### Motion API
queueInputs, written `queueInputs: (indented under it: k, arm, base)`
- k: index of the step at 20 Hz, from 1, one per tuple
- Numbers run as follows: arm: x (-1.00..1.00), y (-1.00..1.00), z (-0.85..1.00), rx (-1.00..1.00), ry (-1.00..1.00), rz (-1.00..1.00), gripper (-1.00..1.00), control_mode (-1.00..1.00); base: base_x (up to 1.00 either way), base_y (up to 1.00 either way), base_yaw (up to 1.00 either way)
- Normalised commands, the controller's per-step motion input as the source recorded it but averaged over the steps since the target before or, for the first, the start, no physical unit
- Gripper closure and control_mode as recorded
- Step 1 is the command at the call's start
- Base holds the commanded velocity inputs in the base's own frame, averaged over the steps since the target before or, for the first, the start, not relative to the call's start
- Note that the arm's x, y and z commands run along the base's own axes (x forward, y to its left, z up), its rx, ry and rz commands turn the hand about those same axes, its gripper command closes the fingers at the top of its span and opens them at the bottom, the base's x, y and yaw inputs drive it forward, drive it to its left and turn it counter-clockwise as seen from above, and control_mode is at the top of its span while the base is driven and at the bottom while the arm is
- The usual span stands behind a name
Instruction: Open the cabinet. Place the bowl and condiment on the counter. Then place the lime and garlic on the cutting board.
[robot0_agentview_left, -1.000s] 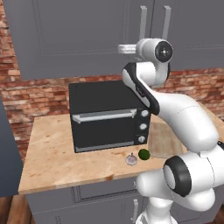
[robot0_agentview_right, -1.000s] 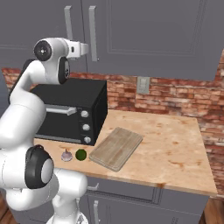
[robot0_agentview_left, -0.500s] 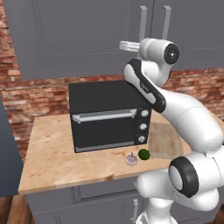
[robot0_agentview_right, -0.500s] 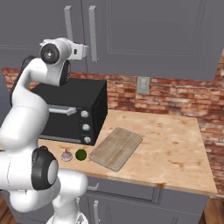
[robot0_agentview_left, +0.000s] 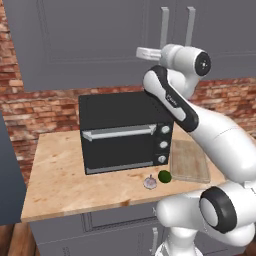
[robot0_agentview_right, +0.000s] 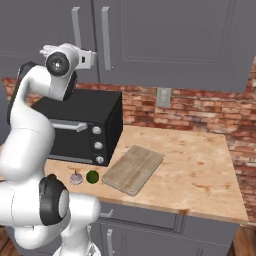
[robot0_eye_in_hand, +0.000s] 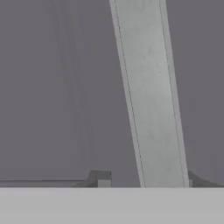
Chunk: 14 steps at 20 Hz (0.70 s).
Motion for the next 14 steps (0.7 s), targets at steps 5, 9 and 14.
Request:
queueInputs:
  k: [5, 9, 14]
  arm:
    - [-0.61, 0.67, 0.26, 0.00, -0.02, 0.00, 1.00, -1.00]
    - [-0.73, 0.64, 0.25, 0.00, 0.00, 0.00, 1.00, -1.00]
    - [-0.84, 0.65, 0.21, 0.00, 0.00, 0.00, 1.00, -1.00]
  base:
    - [0.00, 0.00, 0.00]
    - [0.00, 0.00, 0.00]
    - [0.00, 0.00, 0.00]
